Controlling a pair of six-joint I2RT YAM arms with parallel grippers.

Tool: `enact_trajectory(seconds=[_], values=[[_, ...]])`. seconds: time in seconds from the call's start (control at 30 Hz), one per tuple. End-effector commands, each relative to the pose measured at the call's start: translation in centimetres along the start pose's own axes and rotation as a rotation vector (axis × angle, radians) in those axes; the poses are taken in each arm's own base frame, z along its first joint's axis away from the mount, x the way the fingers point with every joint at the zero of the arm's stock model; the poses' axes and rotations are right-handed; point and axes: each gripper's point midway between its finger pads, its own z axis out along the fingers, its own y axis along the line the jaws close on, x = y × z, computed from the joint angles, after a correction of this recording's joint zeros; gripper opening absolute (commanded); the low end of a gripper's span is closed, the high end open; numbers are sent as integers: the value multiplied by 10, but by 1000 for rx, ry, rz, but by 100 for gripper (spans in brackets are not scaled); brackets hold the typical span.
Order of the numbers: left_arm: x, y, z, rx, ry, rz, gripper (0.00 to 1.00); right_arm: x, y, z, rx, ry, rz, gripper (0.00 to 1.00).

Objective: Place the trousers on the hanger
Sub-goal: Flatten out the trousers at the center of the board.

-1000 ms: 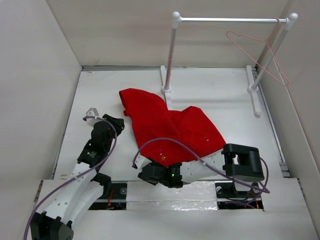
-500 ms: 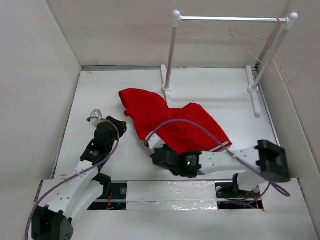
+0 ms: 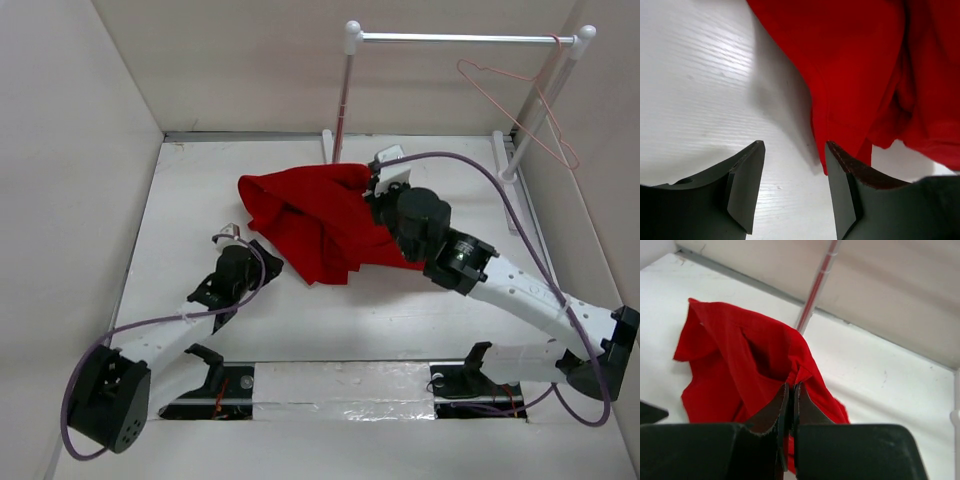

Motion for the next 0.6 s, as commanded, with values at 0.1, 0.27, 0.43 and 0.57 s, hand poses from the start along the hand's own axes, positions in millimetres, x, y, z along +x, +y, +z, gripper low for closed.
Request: enact_trajectory(seconds=[0.1,0.27,0.43,0.57], values=[[12,-48,16,158,49,68,59,-54,-49,13,40,-123,36,0],[46,-65,30,231,166,118,66,-58,-56,17,35,-126,31,0],[70,-83,48,222,211,192,64,-52,-57,24,32,-110,27,0],[69,-77,61,154,177,206,60,-53,-59,24,28,-115,31,0]])
